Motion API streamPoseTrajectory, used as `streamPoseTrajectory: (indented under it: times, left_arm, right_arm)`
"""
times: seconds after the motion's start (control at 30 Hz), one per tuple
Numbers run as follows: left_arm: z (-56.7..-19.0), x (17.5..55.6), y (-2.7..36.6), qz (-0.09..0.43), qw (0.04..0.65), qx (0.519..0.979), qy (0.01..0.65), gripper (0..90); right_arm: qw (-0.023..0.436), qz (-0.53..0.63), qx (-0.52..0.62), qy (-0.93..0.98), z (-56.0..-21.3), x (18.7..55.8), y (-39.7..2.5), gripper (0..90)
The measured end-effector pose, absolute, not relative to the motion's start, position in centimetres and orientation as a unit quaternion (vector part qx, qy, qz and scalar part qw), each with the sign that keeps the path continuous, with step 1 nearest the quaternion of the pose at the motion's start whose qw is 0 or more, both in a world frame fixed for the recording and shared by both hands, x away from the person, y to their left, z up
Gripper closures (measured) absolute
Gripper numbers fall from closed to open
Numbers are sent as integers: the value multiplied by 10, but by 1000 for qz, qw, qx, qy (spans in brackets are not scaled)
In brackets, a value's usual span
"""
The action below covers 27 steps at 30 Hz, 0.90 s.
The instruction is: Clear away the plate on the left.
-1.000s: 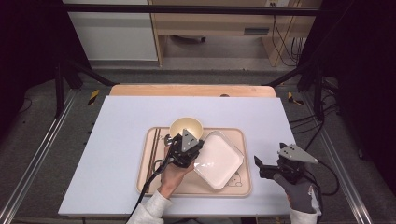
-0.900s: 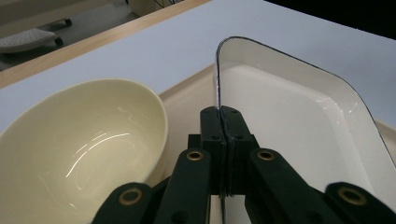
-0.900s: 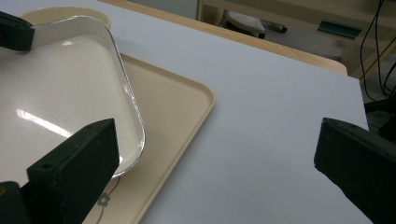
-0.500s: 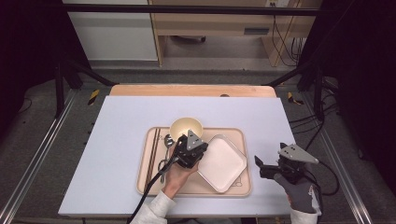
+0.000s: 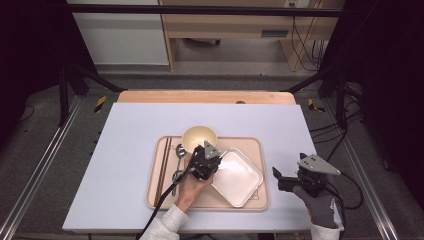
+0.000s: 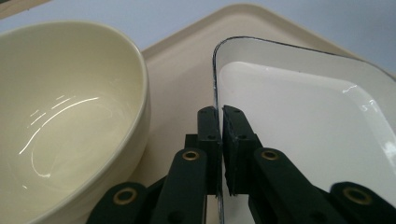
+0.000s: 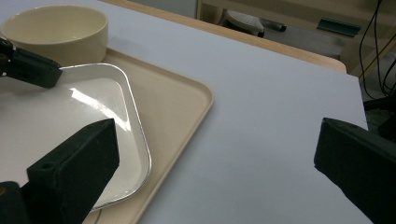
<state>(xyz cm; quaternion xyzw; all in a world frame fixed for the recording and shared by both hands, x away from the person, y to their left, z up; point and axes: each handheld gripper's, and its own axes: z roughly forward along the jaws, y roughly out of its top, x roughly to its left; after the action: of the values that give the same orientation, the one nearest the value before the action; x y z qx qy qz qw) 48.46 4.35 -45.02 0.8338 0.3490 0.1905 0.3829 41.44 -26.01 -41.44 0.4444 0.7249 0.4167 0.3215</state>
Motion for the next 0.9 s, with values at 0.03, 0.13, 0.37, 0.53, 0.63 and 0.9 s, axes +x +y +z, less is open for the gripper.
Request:
streamPoseTrajectory:
  times: [0.03, 0.13, 0.37, 0.53, 0.63, 0.9]
  left_arm:
    - [-452, 485, 43, 189, 380, 835, 350, 859]
    - [-456, 487, 43, 189, 368, 839, 352, 848]
    - [-463, 490, 42, 185, 348, 847, 356, 831]
    - [-466, 491, 41, 183, 340, 850, 358, 821]
    - [-469, 492, 40, 181, 336, 851, 362, 814]
    - [-468, 489, 42, 180, 344, 849, 359, 734]
  right_arm:
    - [322, 416, 445, 725, -415, 415, -260, 3]
    - [320, 416, 445, 726, -415, 415, -259, 3]
    - [321, 417, 446, 725, -415, 415, -260, 3]
    - [320, 415, 446, 726, -415, 415, -259, 3]
    - [320, 416, 446, 726, -415, 415, -259, 3]
    - [318, 415, 447, 726, -416, 415, -258, 3]
